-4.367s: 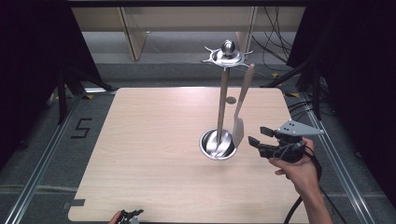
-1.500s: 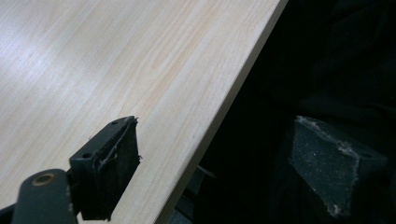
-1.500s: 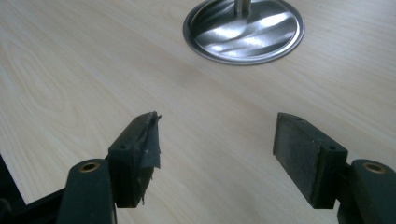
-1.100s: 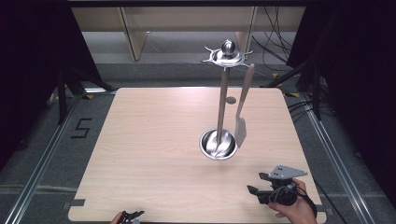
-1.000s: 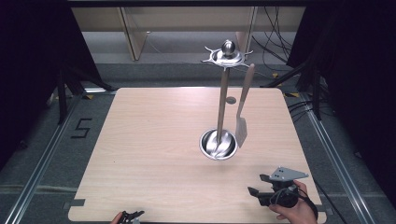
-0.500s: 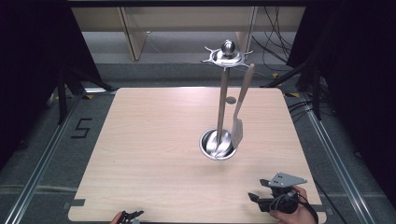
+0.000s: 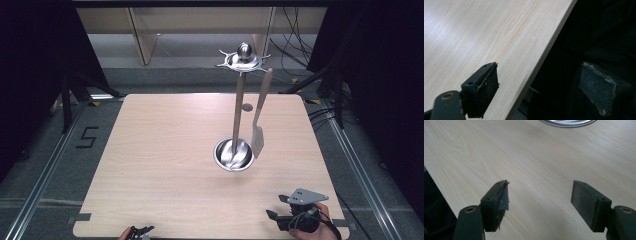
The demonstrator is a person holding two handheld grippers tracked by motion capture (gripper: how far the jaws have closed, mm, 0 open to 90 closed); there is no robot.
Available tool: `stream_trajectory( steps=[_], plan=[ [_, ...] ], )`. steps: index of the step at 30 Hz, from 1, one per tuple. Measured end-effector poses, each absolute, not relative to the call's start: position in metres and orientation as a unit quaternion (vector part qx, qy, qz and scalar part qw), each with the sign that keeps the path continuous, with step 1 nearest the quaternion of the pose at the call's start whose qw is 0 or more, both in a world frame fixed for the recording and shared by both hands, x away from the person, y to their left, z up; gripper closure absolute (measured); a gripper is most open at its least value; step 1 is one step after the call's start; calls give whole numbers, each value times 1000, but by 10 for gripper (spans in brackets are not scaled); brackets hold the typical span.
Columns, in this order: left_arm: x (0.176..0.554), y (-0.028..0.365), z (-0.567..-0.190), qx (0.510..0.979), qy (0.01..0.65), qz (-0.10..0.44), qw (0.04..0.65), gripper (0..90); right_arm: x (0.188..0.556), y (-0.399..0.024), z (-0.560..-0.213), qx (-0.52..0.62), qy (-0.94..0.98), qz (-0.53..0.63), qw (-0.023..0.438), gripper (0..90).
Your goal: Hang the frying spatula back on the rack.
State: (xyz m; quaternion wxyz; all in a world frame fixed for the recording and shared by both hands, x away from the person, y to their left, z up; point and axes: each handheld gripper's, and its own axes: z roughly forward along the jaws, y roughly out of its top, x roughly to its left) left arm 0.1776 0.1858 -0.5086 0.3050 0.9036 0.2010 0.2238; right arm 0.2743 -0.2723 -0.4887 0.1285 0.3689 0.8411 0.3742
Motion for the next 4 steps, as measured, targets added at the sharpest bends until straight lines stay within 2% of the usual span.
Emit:
stream_trajectory(
  steps=[4],
  plan=[
    [178, 186, -509, 905, 200, 223, 302, 149, 274, -273, -488, 372, 839, 374, 132, 311]
  ],
)
